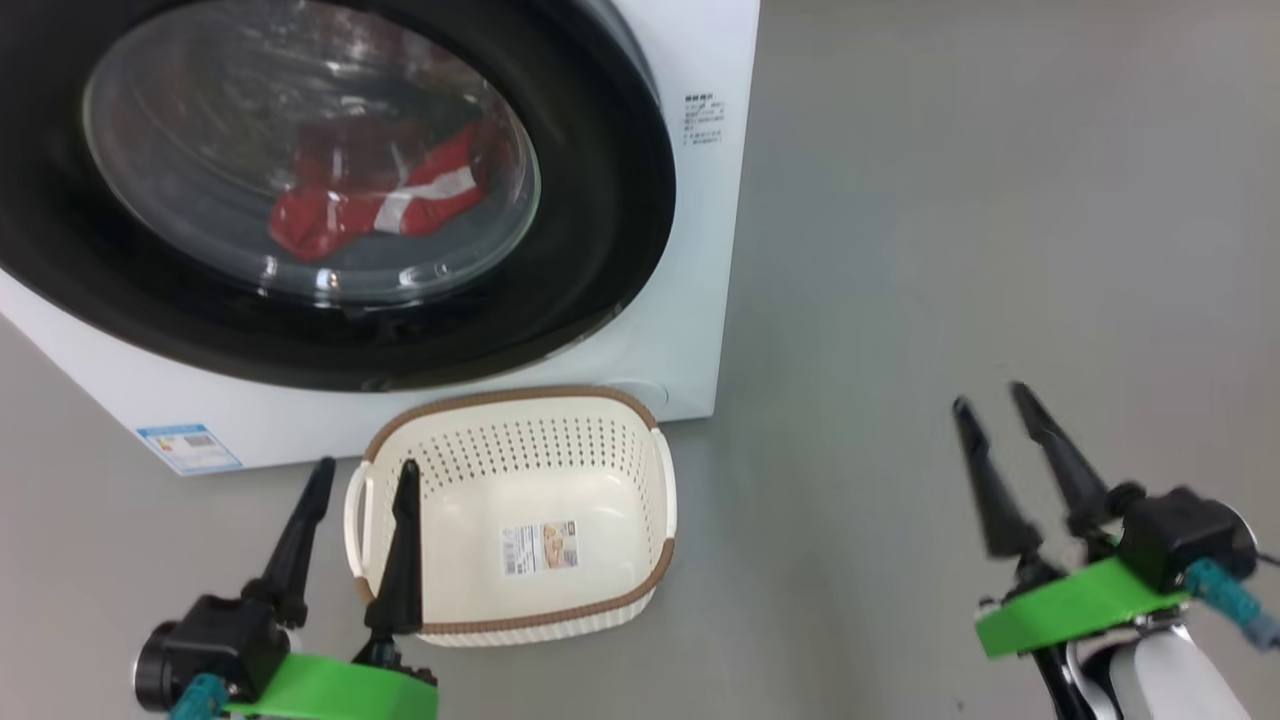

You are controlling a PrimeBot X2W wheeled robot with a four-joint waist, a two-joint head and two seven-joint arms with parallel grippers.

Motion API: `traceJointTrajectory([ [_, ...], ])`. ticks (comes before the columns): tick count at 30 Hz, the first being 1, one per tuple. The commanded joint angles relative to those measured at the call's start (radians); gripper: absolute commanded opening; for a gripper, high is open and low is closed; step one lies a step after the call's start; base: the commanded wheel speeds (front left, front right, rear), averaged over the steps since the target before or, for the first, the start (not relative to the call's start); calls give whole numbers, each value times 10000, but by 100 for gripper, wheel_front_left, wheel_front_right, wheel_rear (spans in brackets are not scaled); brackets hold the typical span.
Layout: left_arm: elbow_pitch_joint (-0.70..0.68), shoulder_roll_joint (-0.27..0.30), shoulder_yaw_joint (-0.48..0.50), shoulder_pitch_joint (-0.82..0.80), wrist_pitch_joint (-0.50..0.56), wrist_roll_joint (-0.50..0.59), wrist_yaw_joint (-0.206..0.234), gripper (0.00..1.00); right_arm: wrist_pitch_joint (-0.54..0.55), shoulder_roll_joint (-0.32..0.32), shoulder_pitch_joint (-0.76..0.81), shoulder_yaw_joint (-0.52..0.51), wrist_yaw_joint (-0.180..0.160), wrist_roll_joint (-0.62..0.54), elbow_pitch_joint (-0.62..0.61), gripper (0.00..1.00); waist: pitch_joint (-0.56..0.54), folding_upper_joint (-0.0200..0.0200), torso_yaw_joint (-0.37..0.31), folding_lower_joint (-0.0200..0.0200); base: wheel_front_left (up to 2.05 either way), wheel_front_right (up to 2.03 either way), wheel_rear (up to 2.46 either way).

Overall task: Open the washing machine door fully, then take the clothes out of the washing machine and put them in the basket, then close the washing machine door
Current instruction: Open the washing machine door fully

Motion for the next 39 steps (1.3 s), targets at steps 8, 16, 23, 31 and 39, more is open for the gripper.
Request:
traceJointTrajectory([
  [8,-551,106,274,-784,-120,-161,104,100,-65,-301,-1684,592,63,3866,304,0,857,0,173,0,0,0,0],
  [16,-707,106,-25,-1153,-120,-504,201,100,-25,-1114,-3304,1818,63,7696,984,0,1642,0,571,0,0,0,0],
  [23,-1124,106,-187,-1572,-120,-641,443,100,591,-1779,-4778,2554,63,10694,806,0,2452,0,971,0,0,0,0],
  [31,-1495,106,-378,-1823,-120,-776,593,100,2329,-1711,-6061,2346,63,13377,690,0,3207,0,1281,0,0,0,0],
  [39,-1638,106,-427,-2055,-120,-1351,567,100,4420,-1519,-7351,1791,63,15231,1324,0,4008,0,1557,0,0,0,0],
])
